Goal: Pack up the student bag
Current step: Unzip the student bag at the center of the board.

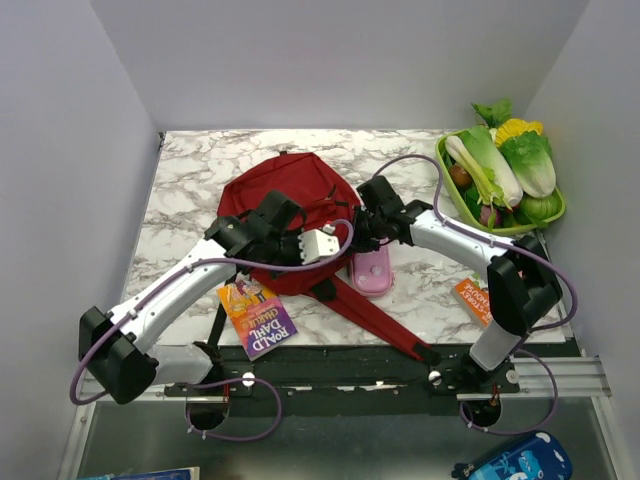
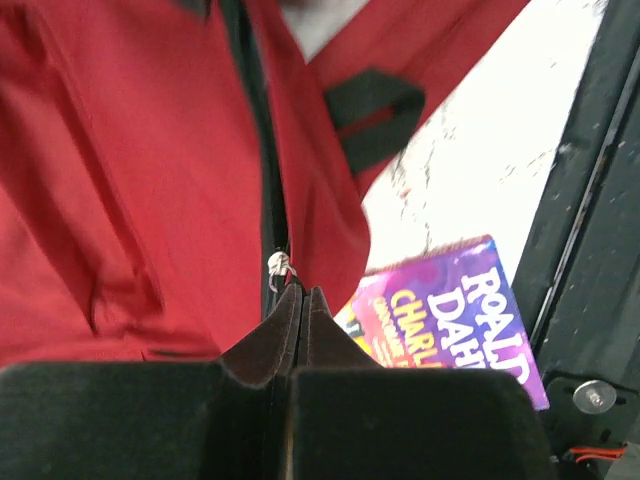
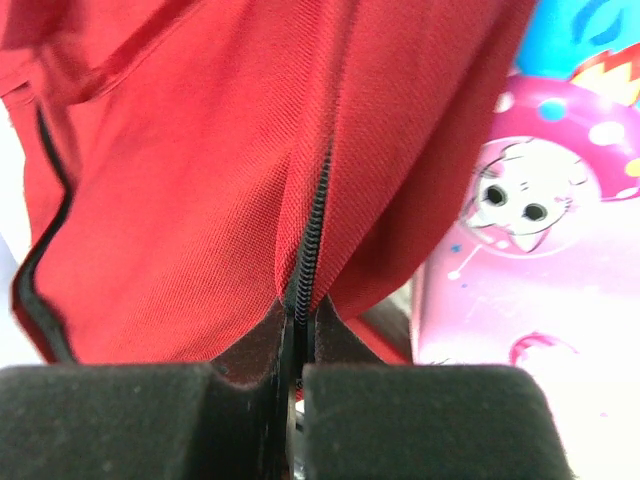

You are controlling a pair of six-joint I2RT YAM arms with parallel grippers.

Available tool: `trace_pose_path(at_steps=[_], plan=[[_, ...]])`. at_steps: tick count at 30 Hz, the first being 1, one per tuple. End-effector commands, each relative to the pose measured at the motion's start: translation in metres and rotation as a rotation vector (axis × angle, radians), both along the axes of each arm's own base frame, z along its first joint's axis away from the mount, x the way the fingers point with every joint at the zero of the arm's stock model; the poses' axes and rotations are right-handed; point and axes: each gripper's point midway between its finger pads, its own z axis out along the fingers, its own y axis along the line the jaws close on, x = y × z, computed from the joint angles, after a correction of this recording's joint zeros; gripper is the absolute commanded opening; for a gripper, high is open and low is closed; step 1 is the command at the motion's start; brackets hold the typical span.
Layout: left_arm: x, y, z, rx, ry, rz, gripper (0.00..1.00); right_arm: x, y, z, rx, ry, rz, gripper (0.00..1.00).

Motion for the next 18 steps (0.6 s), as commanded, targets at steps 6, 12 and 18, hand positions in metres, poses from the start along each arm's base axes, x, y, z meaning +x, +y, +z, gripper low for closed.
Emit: trace_pose_path(at_steps=[6,12,18], plan=[[-0.001,0.113,-0.029,0.149,0.009,0.263,0.0,0.029,-0.04,-0.027,-0.155,-0.083,-0.11,0.07],[0.016,0.161,-0.057,0.222,-0.049,0.445,0.0,0.024,-0.041,-0.022,-0.1,-0.142,-0.106,0.1],[0.04,0.181,-0.065,0.227,-0.042,0.625,0.04,0.011,-0.031,-0.025,-0.07,-0.159,-0.037,0.25]])
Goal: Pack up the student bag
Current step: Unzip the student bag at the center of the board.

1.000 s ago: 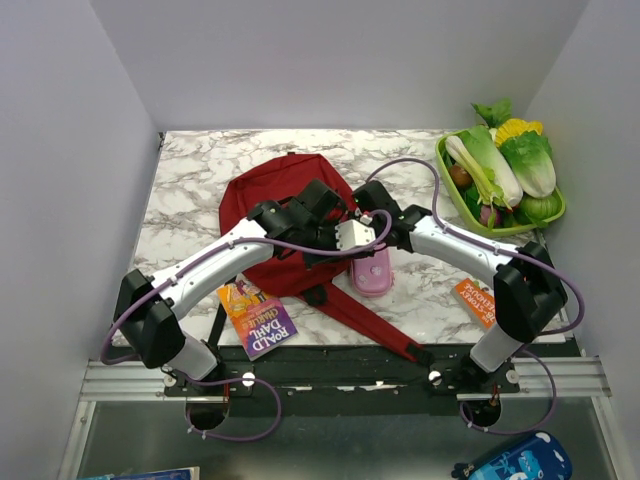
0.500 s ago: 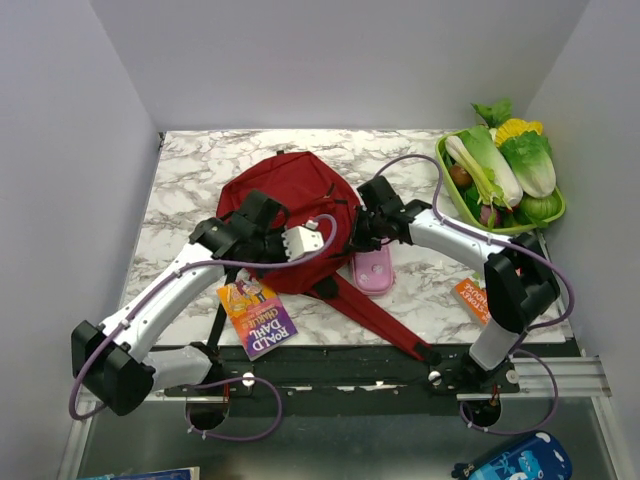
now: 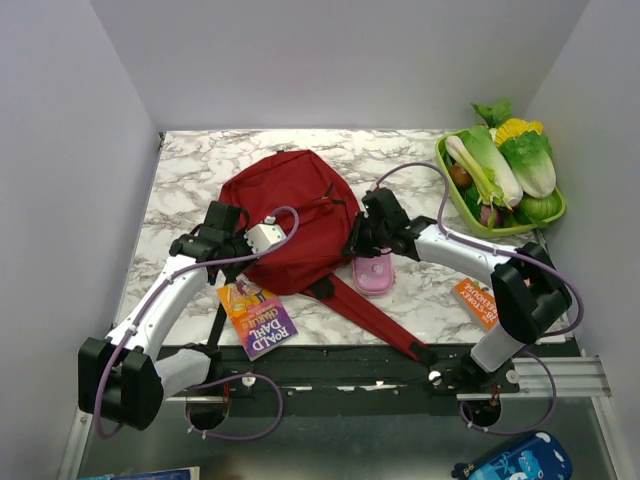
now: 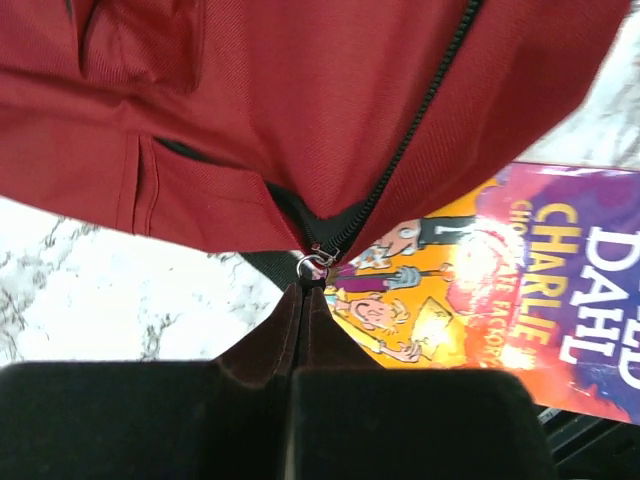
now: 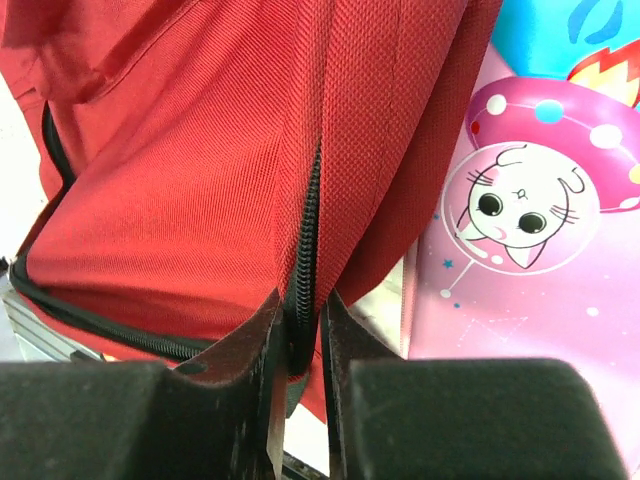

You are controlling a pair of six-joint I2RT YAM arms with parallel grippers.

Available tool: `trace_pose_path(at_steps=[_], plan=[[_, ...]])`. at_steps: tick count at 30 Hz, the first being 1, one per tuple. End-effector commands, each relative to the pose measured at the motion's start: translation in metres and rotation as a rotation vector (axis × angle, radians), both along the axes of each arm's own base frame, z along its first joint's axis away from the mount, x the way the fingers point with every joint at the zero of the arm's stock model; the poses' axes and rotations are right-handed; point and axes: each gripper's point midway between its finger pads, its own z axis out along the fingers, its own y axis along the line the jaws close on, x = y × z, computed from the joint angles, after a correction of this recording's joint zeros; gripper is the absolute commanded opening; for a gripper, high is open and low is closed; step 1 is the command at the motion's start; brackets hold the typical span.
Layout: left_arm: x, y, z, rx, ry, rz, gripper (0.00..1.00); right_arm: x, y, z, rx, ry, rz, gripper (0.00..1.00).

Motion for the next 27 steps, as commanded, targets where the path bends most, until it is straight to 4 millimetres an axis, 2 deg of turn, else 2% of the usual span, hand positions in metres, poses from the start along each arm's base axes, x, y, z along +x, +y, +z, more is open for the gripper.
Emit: trace_pose_path(at_steps=[1,2,3,4,5,6,7,9,10,12,13,15,16,17,18,19,23,27], plan=[[0.015,0.035,0.005,0.09,0.001,0.186,0.11,0.004,-0.018,-0.006,-0.075,-0.061,-0.009,0.3],[0.012,0.024,0.011,0.033,0.018,0.161,0.2,0.001,-0.015,-0.003,-0.069,-0.07,0.01,0.42],[0.012,0.015,0.019,-0.015,0.023,0.158,0.37,0.002,-0.013,-0.001,-0.058,-0.083,0.015,0.48],[0.019,0.005,0.039,-0.057,-0.007,0.137,0.5,0.001,-0.012,0.001,-0.053,-0.09,0.023,0.53],[0.011,-0.006,0.047,-0.099,0.026,0.097,0.56,-0.001,-0.013,0.003,-0.049,-0.101,0.029,0.58],[0.01,-0.012,0.056,-0.117,0.027,0.077,0.59,0.0,-0.011,0.007,-0.035,-0.118,0.034,0.59],[0.016,-0.021,0.077,-0.144,-0.004,0.054,0.61,0.0,-0.011,0.009,-0.028,-0.125,0.039,0.61],[0.008,-0.038,0.093,-0.19,0.016,-0.009,0.75,-0.002,-0.01,0.012,-0.013,-0.141,0.046,0.63],[0.011,-0.046,0.107,-0.207,0.0,-0.037,0.77,-0.004,-0.01,0.012,-0.008,-0.145,0.047,0.64],[0.005,-0.066,0.113,-0.22,0.02,-0.111,0.78,-0.004,-0.006,0.021,0.034,-0.175,0.059,0.66],[0.007,-0.074,0.112,-0.216,0.028,-0.134,0.78,-0.009,-0.008,0.015,0.041,-0.171,0.067,0.66],[0.008,-0.094,0.106,-0.211,0.019,-0.193,0.78,-0.012,-0.004,0.019,0.079,-0.194,0.084,0.66],[0.012,-0.096,0.09,-0.181,0.044,-0.188,0.78,-0.016,-0.004,0.02,0.09,-0.199,0.088,0.66],[0.018,-0.103,0.085,-0.184,0.033,-0.189,0.78,-0.019,-0.005,0.018,0.09,-0.194,0.096,0.66],[0.021,-0.107,0.078,-0.179,0.044,-0.187,0.77,-0.016,-0.003,0.023,0.106,-0.219,0.096,0.66],[0.024,-0.11,0.061,-0.156,0.078,-0.178,0.76,-0.017,-0.003,0.025,0.109,-0.226,0.098,0.66],[0.038,-0.116,0.036,-0.143,0.102,-0.149,0.75,-0.021,-0.005,0.02,0.105,-0.22,0.103,0.66],[0.026,-0.123,0.02,-0.171,0.178,-0.166,0.76,-0.025,-0.005,0.011,0.108,-0.203,0.109,0.65]])
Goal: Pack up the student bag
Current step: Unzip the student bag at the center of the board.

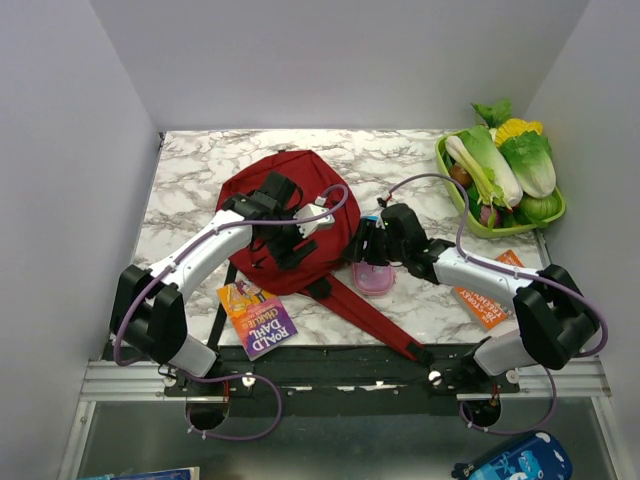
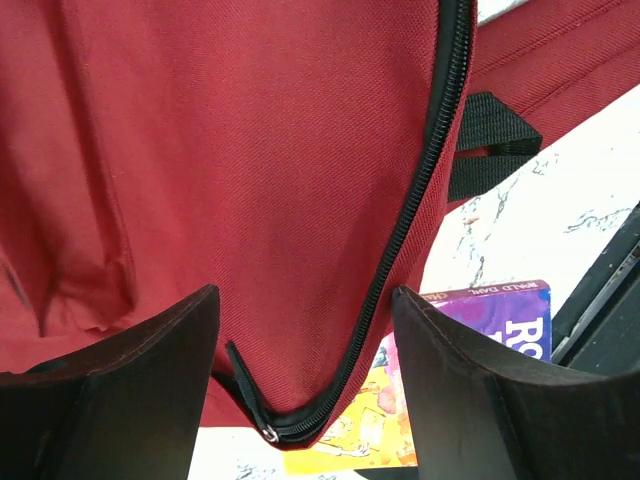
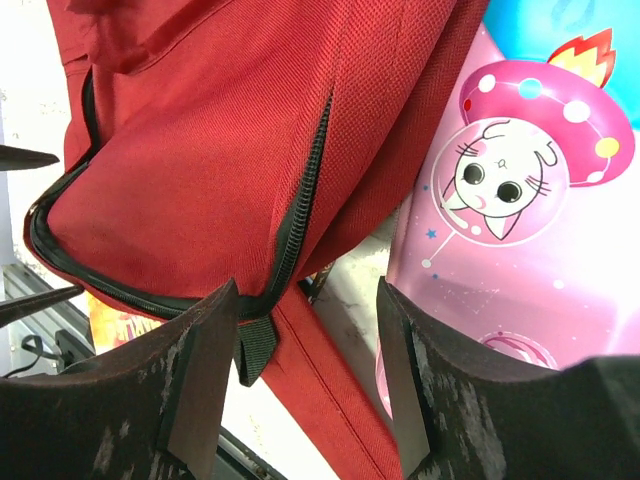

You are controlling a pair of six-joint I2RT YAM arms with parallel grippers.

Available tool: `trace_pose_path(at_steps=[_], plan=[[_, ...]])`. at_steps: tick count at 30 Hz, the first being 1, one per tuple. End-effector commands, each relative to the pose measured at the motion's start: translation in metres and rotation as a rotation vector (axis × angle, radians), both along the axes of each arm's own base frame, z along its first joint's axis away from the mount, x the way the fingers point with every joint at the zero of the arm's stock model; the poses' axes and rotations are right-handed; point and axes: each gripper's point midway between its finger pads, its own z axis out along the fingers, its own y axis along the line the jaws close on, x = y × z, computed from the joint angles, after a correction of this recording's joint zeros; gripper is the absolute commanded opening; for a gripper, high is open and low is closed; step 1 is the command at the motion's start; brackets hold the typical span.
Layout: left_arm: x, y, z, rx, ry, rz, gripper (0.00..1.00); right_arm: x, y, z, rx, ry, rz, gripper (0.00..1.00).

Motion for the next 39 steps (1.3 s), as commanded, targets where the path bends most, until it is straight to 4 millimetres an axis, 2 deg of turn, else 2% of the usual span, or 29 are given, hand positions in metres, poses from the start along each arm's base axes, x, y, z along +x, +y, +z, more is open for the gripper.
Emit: trace_pose_path(at_steps=[1,6,7,10,13,15,18,19,21,22,25,27,28,30,31,33,34,37,39], plan=[[-0.007,-0.011,-0.004,-0.058,0.026,-0.007,0.77,-0.005,0.004,-0.001,0.023,-0.022,0.033,0.65],[-0.029,-0.022,-0.013,-0.104,0.071,-0.053,0.8,-0.01,0.005,-0.006,0.025,-0.02,0.038,0.64],[-0.034,-0.021,-0.02,-0.094,0.081,-0.054,0.82,-0.011,0.004,-0.008,0.025,-0.017,0.037,0.64],[-0.038,-0.021,-0.031,-0.082,0.057,-0.062,0.82,-0.01,0.008,-0.01,0.027,-0.01,0.04,0.64],[-0.026,-0.018,-0.038,-0.058,-0.007,-0.025,0.82,-0.01,0.011,-0.01,0.027,-0.005,0.043,0.64],[-0.019,-0.02,-0.034,-0.068,-0.042,-0.029,0.82,-0.008,0.013,-0.013,0.021,-0.001,0.044,0.64],[-0.016,-0.032,-0.006,-0.121,-0.042,-0.029,0.82,-0.008,0.013,-0.011,0.022,-0.006,0.041,0.63],[-0.01,-0.039,0.015,-0.158,-0.069,-0.031,0.83,-0.008,0.013,-0.007,0.027,-0.019,0.038,0.63],[-0.017,-0.045,0.037,-0.202,-0.043,-0.05,0.83,-0.009,0.013,0.004,0.052,-0.062,0.04,0.63],[-0.013,-0.052,0.058,-0.235,-0.058,-0.045,0.83,-0.009,0.013,0.007,0.061,-0.073,0.042,0.63],[-0.012,-0.054,0.073,-0.252,-0.064,-0.036,0.83,-0.01,0.017,0.015,0.087,-0.105,0.054,0.62],[-0.005,-0.051,0.067,-0.234,-0.085,-0.01,0.83,-0.012,0.021,0.018,0.097,-0.122,0.068,0.62],[-0.007,-0.047,0.052,-0.207,-0.067,-0.002,0.83,-0.011,0.023,0.018,0.093,-0.116,0.071,0.62],[-0.006,-0.042,0.035,-0.179,-0.07,0.001,0.83,-0.015,0.026,0.015,0.089,-0.112,0.085,0.62],[-0.013,-0.036,0.017,-0.143,-0.044,0.003,0.83,-0.016,0.025,0.014,0.085,-0.109,0.085,0.62],[-0.013,-0.031,0.002,-0.118,-0.051,0.0,0.83,-0.019,0.025,0.009,0.081,-0.1,0.087,0.62],[-0.018,-0.025,-0.013,-0.089,-0.036,0.001,0.83,-0.02,0.025,0.009,0.081,-0.098,0.088,0.62],[-0.019,-0.019,-0.025,-0.074,-0.047,0.007,0.83,-0.022,0.025,0.004,0.077,-0.091,0.091,0.61],[-0.019,-0.019,-0.025,-0.079,-0.055,0.015,0.83,-0.026,0.027,0.002,0.072,-0.089,0.101,0.61]])
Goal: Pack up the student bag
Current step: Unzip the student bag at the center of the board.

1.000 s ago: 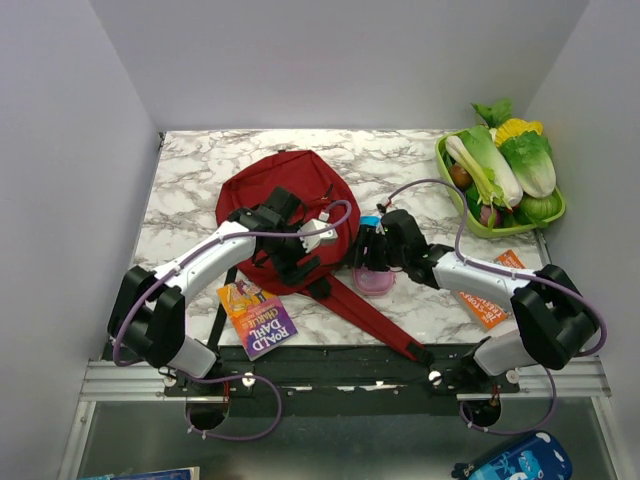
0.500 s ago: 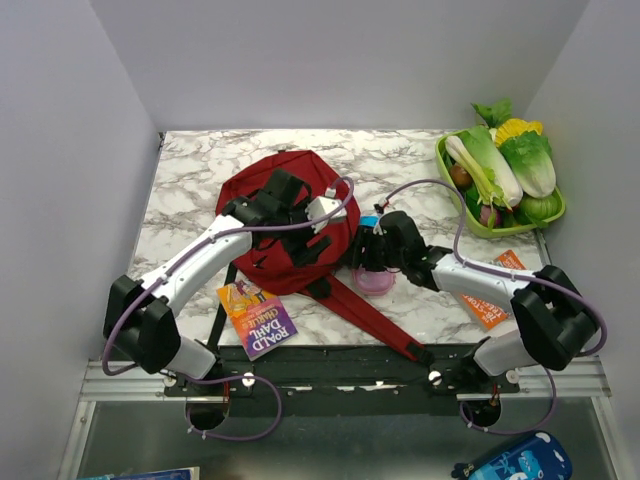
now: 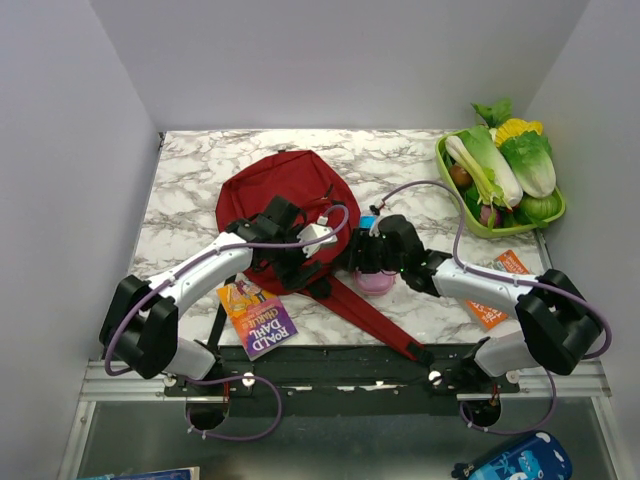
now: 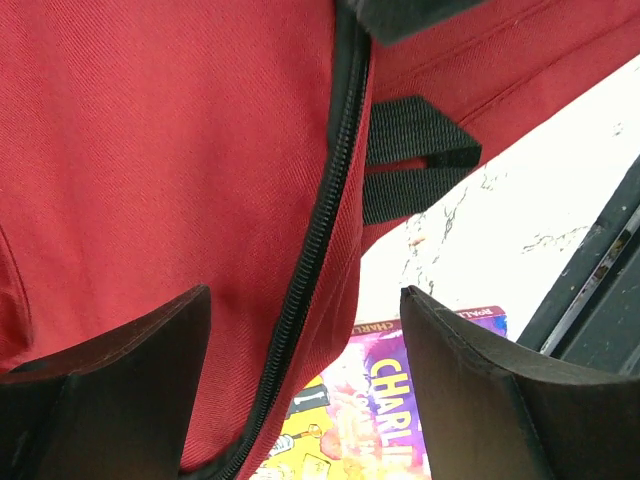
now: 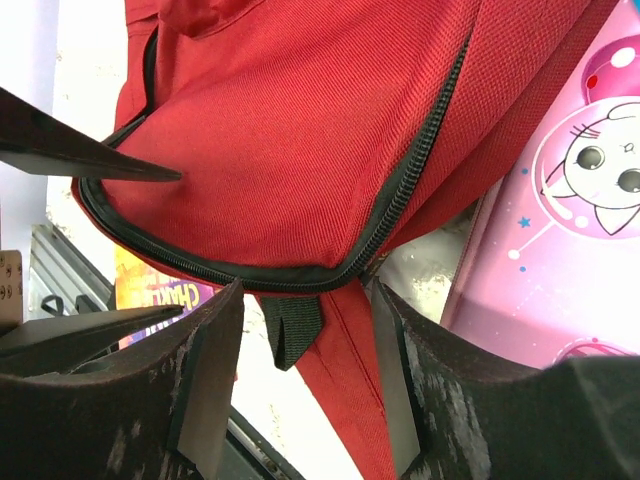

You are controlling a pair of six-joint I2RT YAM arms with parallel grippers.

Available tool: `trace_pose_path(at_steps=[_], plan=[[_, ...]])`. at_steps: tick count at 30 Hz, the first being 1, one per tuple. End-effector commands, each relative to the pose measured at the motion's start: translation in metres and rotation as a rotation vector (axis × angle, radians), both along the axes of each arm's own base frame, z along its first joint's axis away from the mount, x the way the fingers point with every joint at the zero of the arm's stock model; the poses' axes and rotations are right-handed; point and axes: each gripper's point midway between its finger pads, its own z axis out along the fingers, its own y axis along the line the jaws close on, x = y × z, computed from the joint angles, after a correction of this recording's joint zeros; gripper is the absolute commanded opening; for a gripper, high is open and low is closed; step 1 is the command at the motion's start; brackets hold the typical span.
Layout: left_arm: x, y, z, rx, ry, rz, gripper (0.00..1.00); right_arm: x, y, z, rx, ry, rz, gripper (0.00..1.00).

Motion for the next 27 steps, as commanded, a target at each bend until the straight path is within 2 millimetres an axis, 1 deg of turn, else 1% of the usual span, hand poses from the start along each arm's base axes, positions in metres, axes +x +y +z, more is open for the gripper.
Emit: trace_pose_path(at_steps=[1,5,7,9,12,13,15,16,18,19,20,21,23,25,26,27], plan=[[0.011,0.0,0.002,-0.008,-0.075,0.019,0.83,-0.006,0.002,-0.007,-0.009,-0.008,0.018,0.61],[0.006,-0.001,0.005,-0.027,-0.075,0.037,0.83,-0.009,0.003,-0.013,-0.021,0.001,0.023,0.61],[-0.001,-0.003,0.008,-0.047,-0.058,0.032,0.83,-0.009,0.003,-0.017,-0.033,0.004,0.025,0.61],[-0.009,-0.007,0.019,-0.09,-0.033,0.043,0.83,-0.012,0.004,-0.021,-0.047,0.002,0.033,0.6],[-0.012,-0.012,0.039,-0.131,-0.021,0.062,0.83,-0.016,0.003,-0.027,-0.066,0.005,0.037,0.6],[-0.009,-0.015,0.05,-0.146,-0.037,0.062,0.83,-0.017,0.002,-0.033,-0.076,0.019,0.037,0.6],[-0.005,-0.015,0.059,-0.147,-0.047,0.075,0.83,-0.016,0.003,-0.037,-0.083,0.029,0.035,0.59],[0.002,-0.016,0.069,-0.148,-0.081,0.084,0.83,-0.016,0.003,-0.04,-0.087,0.034,0.033,0.59],[0.013,-0.014,0.074,-0.128,-0.127,0.092,0.83,-0.014,0.004,-0.043,-0.097,0.039,0.031,0.59],[0.022,-0.011,0.075,-0.109,-0.16,0.108,0.83,-0.014,0.004,-0.044,-0.1,0.041,0.032,0.59],[0.035,-0.006,0.073,-0.073,-0.211,0.141,0.83,-0.013,0.004,-0.043,-0.097,0.036,0.033,0.59],[0.04,-0.002,0.07,-0.05,-0.233,0.148,0.83,-0.013,0.004,-0.044,-0.099,0.039,0.029,0.59],[0.042,0.003,0.056,-0.001,-0.24,0.132,0.82,-0.014,0.002,-0.043,-0.1,0.037,0.028,0.59],[0.036,0.005,0.044,0.011,-0.214,0.111,0.82,-0.016,-0.001,-0.043,-0.1,0.034,0.022,0.59],[0.027,0.007,0.034,0.015,-0.185,0.095,0.82,-0.017,-0.002,-0.043,-0.099,0.034,0.02,0.59],[0.02,0.006,0.029,0.006,-0.159,0.078,0.82,-0.016,-0.002,-0.041,-0.095,0.029,0.017,0.59]])
